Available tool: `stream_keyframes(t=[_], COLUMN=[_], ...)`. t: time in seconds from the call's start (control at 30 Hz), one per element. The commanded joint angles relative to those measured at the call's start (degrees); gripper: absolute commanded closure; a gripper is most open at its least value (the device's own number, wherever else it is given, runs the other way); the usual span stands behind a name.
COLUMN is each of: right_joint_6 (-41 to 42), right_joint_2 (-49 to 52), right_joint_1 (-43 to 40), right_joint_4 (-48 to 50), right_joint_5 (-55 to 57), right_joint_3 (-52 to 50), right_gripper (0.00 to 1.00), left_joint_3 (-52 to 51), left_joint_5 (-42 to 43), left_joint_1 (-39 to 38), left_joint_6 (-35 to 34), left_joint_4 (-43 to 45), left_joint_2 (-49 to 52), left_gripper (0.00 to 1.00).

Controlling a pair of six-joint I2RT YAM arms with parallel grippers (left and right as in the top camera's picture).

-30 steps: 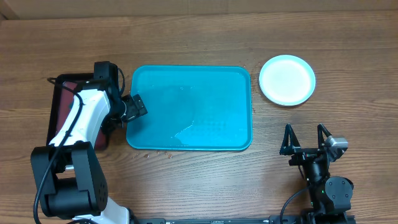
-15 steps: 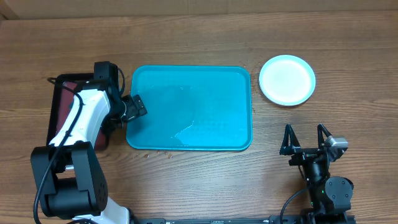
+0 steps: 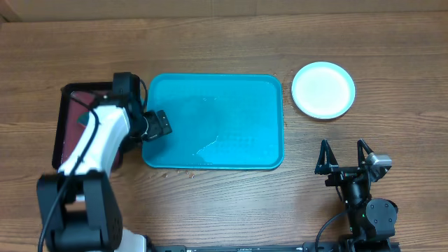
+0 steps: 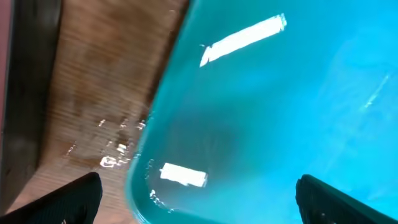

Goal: Clean dirty plates on tray and stack at the side

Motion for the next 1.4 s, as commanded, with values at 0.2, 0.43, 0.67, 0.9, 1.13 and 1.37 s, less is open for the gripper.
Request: stream_keyframes(t=[0.2, 0.43, 0.67, 0.9, 1.13, 1.37], right_joint_6=[-0.42, -0.42, -0.42, -0.42, -0.42, -0.42], right_joint_2=[-0.57, -0.57, -0.57, -0.57, -0.57, -0.57], right_joint_1=[0.15, 0.15, 0.15, 0.15, 0.15, 0.15], right_joint_4=[0.37, 0.37, 0.37, 0.37, 0.37, 0.37], right_joint_5=[0.33, 0.33, 0.33, 0.33, 0.33, 0.33], right_joint_3=[-0.61, -0.61, -0.61, -0.61, -0.61, -0.61], right_gripper=[0.00, 0.00, 0.00, 0.00, 0.00, 0.00], left_joint_3=[-15.87, -28.37, -38.86, -45.09, -51.58, -59.56], left_joint_5=[-2.54, -2.25, -0.70, -0.72, -0.72, -0.66], left_joint_1=[-3.98, -4.02, -4.00, -3.98, -3.98, -3.98], left_joint_6=[6.99, 6.97, 8.70, 10.23, 11.67, 11.65], left_joint_4=[11.08, 23.26, 32.02, 32.11, 32.74, 40.50], left_joint_2=[-19.98, -30.97, -50.16, -67.01, -81.61, -89.94], left_gripper=[0.00, 0.00, 0.00, 0.00, 0.00, 0.00])
